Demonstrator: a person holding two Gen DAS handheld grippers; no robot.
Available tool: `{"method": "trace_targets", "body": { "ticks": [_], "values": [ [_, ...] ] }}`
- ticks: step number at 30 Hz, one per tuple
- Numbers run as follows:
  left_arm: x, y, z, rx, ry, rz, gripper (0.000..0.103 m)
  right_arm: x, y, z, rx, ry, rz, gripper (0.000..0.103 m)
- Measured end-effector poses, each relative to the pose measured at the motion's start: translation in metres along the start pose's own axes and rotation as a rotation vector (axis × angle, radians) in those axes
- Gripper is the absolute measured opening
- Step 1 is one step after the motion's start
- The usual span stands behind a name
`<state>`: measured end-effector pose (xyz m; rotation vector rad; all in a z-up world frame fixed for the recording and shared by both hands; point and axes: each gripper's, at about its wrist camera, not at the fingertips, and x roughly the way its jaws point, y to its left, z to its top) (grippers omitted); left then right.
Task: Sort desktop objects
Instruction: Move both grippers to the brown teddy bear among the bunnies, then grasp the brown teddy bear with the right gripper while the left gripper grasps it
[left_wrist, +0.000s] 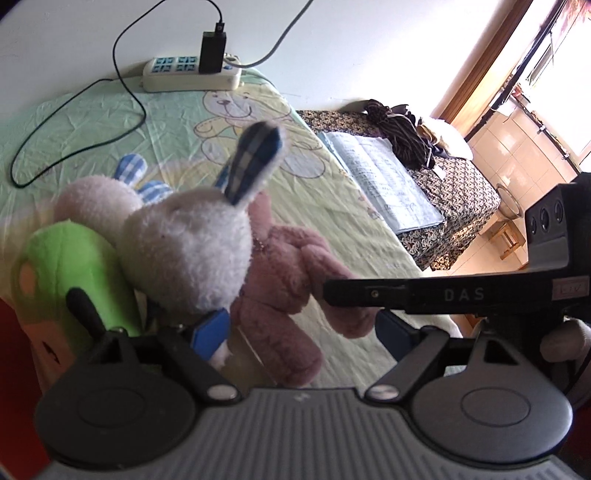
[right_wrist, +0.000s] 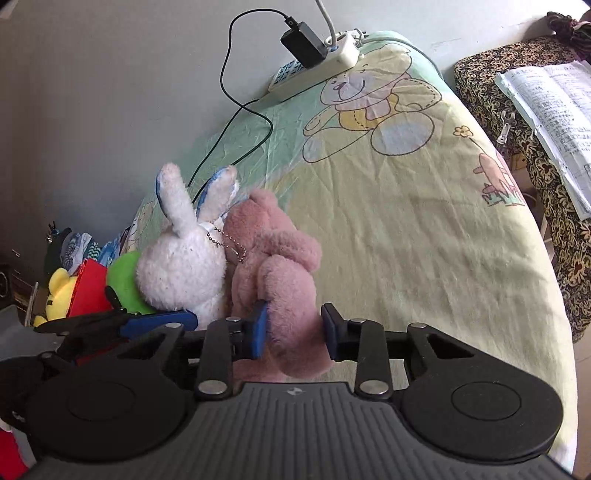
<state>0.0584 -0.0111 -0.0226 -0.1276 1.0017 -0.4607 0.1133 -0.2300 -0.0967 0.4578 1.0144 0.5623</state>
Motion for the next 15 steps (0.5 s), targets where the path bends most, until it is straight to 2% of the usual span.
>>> {"method": "trace_targets", "body": {
  "ticks": [8,11,15],
  "values": [
    [0.005,-0.017,-0.027,0.014,0.09,-0.122,0.089,-0.044,-0.018,-0.043,0.082,0.042,-0.025,0.033],
    [0.009,-0.029,-0.042,0.044,0.133,-0.155,0.089,-0.06,-0.025,-0.062,0.137,0.058,-0.03,0.033],
    [0.015,-0.044,-0.056,0.1,0.178,-0.178,0.089,-0.075,-0.022,-0.084,0.134,0.096,-0.032,0.035]
  ]
}}
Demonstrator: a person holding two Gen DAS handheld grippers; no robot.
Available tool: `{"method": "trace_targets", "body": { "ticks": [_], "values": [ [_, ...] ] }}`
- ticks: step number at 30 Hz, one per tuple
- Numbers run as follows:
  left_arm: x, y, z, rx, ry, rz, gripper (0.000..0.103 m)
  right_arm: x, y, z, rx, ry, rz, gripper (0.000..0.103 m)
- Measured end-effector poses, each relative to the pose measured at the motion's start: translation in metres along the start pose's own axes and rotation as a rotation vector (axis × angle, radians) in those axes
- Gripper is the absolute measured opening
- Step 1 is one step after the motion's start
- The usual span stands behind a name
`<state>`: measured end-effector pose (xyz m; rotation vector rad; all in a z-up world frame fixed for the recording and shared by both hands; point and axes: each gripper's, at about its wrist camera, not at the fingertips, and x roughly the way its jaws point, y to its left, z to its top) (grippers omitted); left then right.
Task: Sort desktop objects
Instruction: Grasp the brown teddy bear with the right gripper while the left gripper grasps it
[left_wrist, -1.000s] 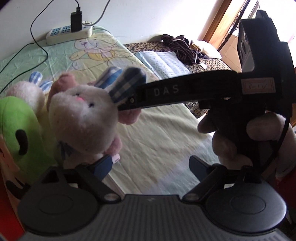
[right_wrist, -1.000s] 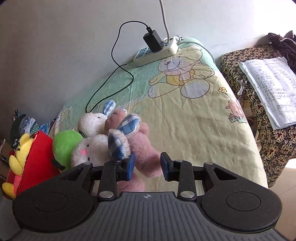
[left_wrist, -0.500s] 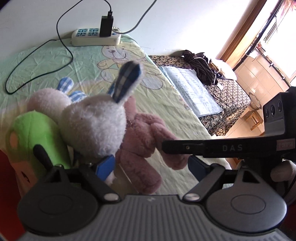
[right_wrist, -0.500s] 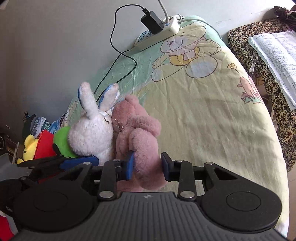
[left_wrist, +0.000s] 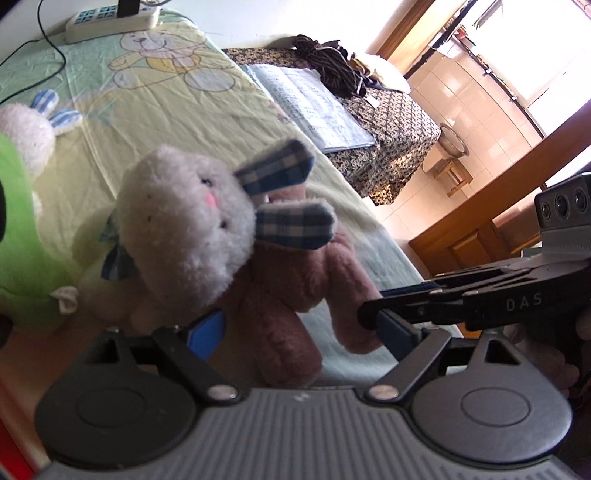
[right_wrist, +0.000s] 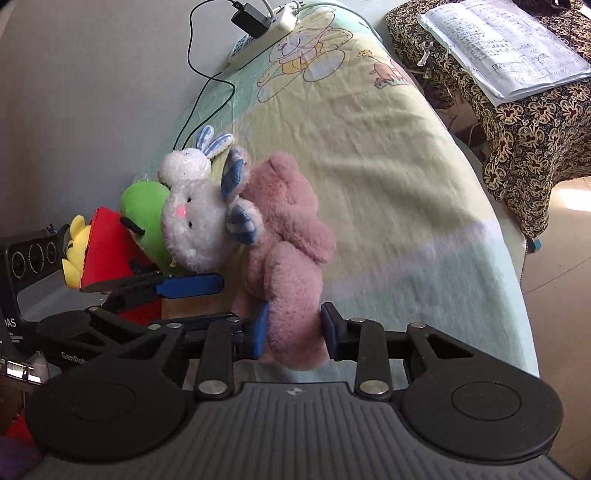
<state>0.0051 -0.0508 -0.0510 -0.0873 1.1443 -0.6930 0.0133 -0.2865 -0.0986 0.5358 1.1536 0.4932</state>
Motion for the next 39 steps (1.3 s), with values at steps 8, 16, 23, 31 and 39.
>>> {"method": "trace_targets", "body": {
  "ticks": [8,16,23,31,39],
  "values": [
    [0.024,-0.006,0.009,0.042,0.04,0.027,0.086,-0.002,-0.013,0.02,0.007,-0.177,-0.14,0.045],
    [0.03,0.003,0.015,0.012,0.045,-0.001,0.087,0.025,-0.023,0.034,0.092,-0.103,-0.004,0.038],
    [0.022,-0.001,0.006,0.046,0.075,-0.023,0.087,0.021,-0.02,0.025,0.138,-0.032,0.071,0.04],
    [0.02,-0.035,-0.022,0.195,0.194,-0.088,0.087,-0.006,-0.015,-0.005,0.172,0.039,0.028,0.029],
    [0.005,-0.065,-0.028,0.305,0.157,-0.103,0.087,-0.039,-0.006,-0.037,0.173,0.004,-0.026,0.029]
  ]
}}
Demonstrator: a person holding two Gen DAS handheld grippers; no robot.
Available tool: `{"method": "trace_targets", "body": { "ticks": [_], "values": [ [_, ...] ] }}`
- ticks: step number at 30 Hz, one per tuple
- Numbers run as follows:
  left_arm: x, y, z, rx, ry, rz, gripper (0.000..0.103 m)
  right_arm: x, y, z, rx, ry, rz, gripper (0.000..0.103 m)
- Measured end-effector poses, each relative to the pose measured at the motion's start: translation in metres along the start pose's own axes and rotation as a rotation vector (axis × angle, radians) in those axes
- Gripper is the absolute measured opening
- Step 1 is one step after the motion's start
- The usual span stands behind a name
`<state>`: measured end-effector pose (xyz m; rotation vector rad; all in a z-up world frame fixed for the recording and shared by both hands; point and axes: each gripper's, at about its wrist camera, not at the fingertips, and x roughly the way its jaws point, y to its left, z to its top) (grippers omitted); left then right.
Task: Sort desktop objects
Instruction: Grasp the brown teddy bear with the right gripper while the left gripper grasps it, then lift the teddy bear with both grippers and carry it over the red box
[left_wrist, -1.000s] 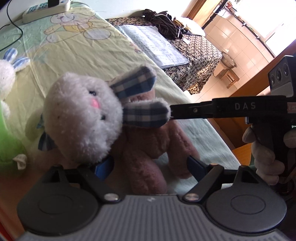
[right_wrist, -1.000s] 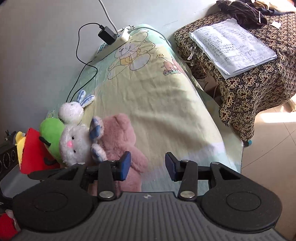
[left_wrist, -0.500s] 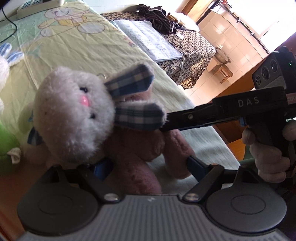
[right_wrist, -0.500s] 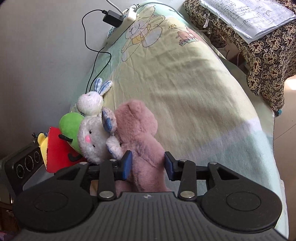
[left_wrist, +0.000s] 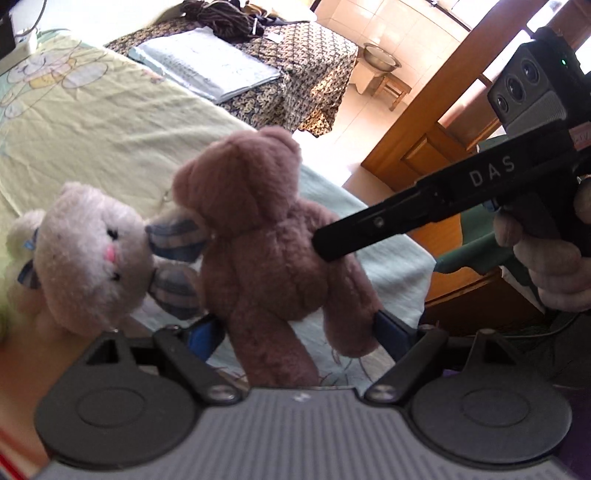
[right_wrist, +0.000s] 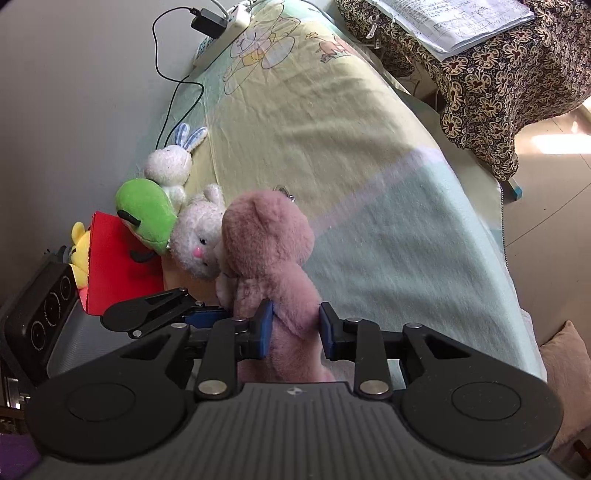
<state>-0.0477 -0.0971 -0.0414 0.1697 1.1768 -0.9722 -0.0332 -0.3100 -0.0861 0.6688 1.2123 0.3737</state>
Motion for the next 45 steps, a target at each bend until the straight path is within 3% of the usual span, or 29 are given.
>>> {"method": "trace_targets", "body": {
  "ticks": [5,12,18,22,33,40,45],
  "values": [
    [-0.013,-0.02,0.01,0.046,-0.082,0.0,0.087,-0.03,-0.003,-0.02,0.052,-0.066,0.036,0.029],
    [-0.046,-0.032,0.01,0.076,-0.193,-0.039,0.087,-0.064,0.012,-0.044,0.084,-0.226,0.071,0.028],
    [-0.11,-0.018,-0.006,0.065,-0.334,-0.01,0.087,-0.074,0.059,-0.052,0.001,-0.328,0.099,0.028],
    [-0.162,-0.003,-0.03,0.034,-0.434,0.032,0.087,-0.068,0.107,-0.052,-0.106,-0.349,0.139,0.028],
    [-0.266,0.051,-0.126,-0.135,-0.59,0.179,0.086,-0.009,0.229,-0.06,-0.321,-0.309,0.284,0.028],
    [-0.304,0.09,-0.176,-0.264,-0.657,0.253,0.087,0.039,0.296,-0.063,-0.425,-0.228,0.328,0.028],
    [-0.316,0.118,-0.2,-0.337,-0.663,0.292,0.087,0.07,0.332,-0.067,-0.466,-0.182,0.329,0.028]
  ]
}}
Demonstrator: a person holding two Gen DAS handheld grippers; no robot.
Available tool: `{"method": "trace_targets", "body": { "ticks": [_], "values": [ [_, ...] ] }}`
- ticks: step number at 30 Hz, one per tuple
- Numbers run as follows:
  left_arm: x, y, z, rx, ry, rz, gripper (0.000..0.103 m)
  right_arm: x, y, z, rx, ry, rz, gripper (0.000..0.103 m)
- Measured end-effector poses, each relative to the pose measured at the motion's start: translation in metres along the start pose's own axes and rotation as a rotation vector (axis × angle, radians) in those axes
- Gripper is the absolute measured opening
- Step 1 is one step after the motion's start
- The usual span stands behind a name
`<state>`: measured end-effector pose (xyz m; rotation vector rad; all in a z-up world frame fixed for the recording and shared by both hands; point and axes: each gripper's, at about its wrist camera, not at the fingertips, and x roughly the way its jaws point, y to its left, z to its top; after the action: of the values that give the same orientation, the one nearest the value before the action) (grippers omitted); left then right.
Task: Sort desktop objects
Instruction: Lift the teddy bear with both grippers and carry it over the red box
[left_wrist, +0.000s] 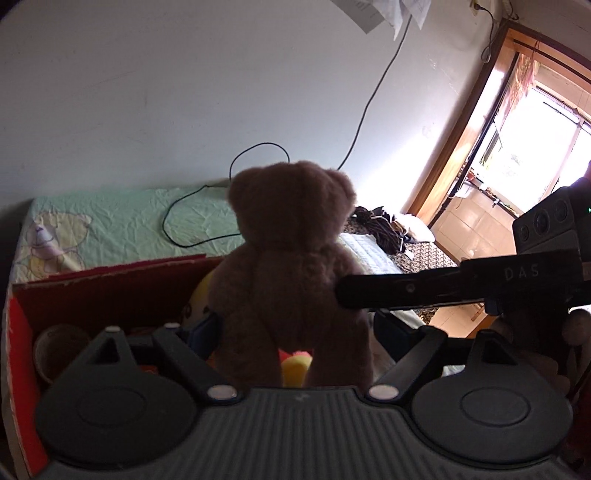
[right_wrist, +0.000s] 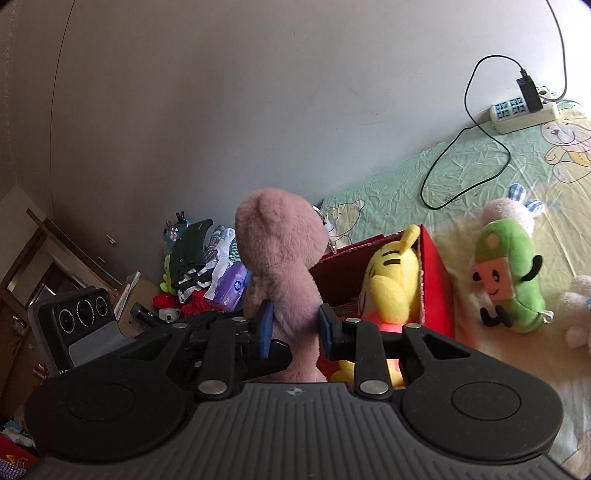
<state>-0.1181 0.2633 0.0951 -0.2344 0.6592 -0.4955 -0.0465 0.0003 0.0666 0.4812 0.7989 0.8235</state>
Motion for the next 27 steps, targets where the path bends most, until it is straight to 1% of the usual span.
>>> {"method": "trace_targets", "body": {
  "ticks": [4,8,11,16,22,27],
  "values": [
    [0.008,0.026,-0.006,-0.054,0.035,0.03,0.087,0.032,0.008,0.001,-0.002,0.042,-0.031,0.028],
    [0.022,0.047,-0.013,-0.087,0.095,0.063,0.087,0.06,0.006,-0.004,0.025,0.072,-0.075,0.028],
    [0.033,0.06,-0.017,-0.112,0.14,0.066,0.087,0.078,0.005,-0.007,0.032,0.092,-0.119,0.028],
    [0.049,0.075,-0.026,-0.163,0.208,0.056,0.086,0.096,0.001,-0.011,0.03,0.114,-0.187,0.028],
    [0.064,0.087,-0.038,-0.181,0.284,0.059,0.086,0.12,0.002,-0.018,-0.025,0.166,-0.288,0.028],
    [0.072,0.094,-0.043,-0.2,0.327,0.051,0.086,0.136,0.011,-0.022,-0.132,0.196,-0.39,0.027]
  ]
}}
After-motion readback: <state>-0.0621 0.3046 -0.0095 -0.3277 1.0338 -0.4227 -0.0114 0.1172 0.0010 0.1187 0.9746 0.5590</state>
